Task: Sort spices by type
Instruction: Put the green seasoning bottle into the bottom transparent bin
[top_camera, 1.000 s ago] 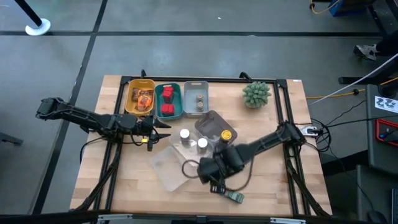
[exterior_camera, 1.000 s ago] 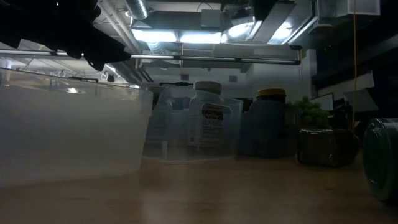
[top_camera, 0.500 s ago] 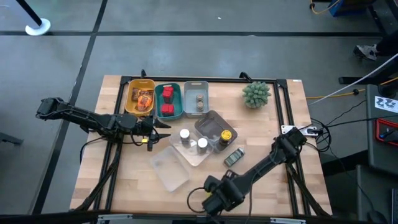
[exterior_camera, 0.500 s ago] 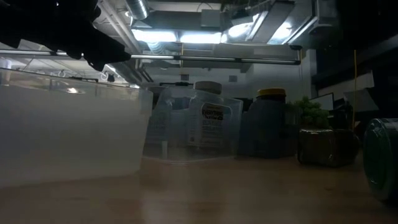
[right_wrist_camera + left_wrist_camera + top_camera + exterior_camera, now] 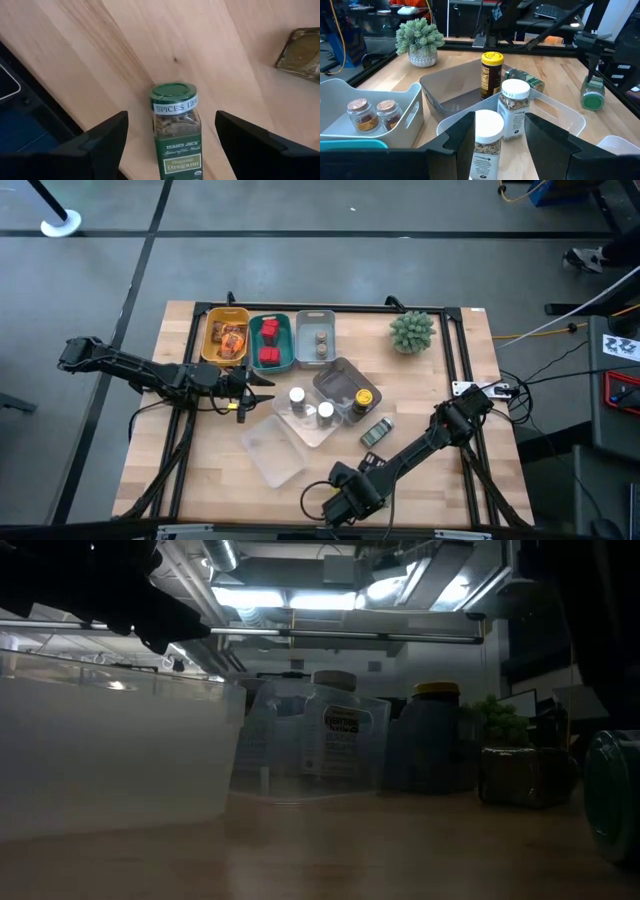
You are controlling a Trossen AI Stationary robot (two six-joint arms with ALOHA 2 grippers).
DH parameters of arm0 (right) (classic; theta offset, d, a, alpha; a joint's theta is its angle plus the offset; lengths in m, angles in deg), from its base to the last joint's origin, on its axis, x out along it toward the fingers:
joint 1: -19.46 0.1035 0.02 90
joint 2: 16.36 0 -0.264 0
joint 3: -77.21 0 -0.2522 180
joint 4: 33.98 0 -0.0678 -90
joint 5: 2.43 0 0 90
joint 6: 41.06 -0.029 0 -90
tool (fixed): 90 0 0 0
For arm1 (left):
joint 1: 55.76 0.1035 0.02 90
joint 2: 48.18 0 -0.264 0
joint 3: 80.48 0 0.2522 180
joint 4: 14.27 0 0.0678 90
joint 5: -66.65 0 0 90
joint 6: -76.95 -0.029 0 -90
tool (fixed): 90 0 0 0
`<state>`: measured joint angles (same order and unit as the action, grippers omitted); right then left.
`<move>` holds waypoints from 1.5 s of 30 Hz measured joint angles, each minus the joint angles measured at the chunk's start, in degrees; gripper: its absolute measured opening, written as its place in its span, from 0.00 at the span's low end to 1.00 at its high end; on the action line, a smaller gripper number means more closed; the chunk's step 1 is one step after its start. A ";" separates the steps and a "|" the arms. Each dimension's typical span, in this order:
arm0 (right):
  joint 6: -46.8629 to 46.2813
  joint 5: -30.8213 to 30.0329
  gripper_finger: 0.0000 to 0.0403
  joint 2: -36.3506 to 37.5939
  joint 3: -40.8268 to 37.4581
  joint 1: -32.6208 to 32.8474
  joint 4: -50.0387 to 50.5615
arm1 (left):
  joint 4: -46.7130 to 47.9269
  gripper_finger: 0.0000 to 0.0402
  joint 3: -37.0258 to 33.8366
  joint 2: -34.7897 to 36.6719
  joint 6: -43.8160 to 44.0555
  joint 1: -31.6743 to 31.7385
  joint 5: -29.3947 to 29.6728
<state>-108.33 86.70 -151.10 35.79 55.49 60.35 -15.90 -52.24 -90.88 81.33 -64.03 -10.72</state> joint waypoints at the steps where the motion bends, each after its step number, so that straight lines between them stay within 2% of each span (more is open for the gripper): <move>1: 0.00 0.00 0.74 0.00 0.00 0.00 -0.06 | 0.00 0.39 0.00 0.00 -0.04 0.00 0.00; 7: 0.00 0.28 0.74 -0.01 -2.73 0.00 -1.62 | 0.02 0.39 0.00 0.00 0.08 0.00 0.00; 10: 0.28 2.40 0.74 0.00 -5.35 -0.02 -3.27 | 0.01 0.39 0.00 0.00 0.11 0.00 -0.01; 18: 3.40 1.81 0.73 -0.02 -9.61 -0.02 -7.71 | 0.00 0.39 0.02 0.00 0.12 0.00 0.00; 21: 3.56 1.49 0.69 -0.02 -10.17 -0.02 -7.63 | 0.00 0.39 0.04 0.00 0.13 0.00 -0.02; 28: 5.15 -0.22 0.47 0.04 -10.17 -0.02 -7.40 | 0.00 0.39 0.04 0.00 0.13 0.00 0.00; 45: 10.13 -1.58 0.47 0.46 -10.12 -0.54 -6.85 | -0.17 0.39 0.04 0.00 0.48 0.00 -0.02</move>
<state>-98.20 85.12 -150.64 25.67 54.95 53.49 -16.08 -52.19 -90.88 81.81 -64.03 -10.75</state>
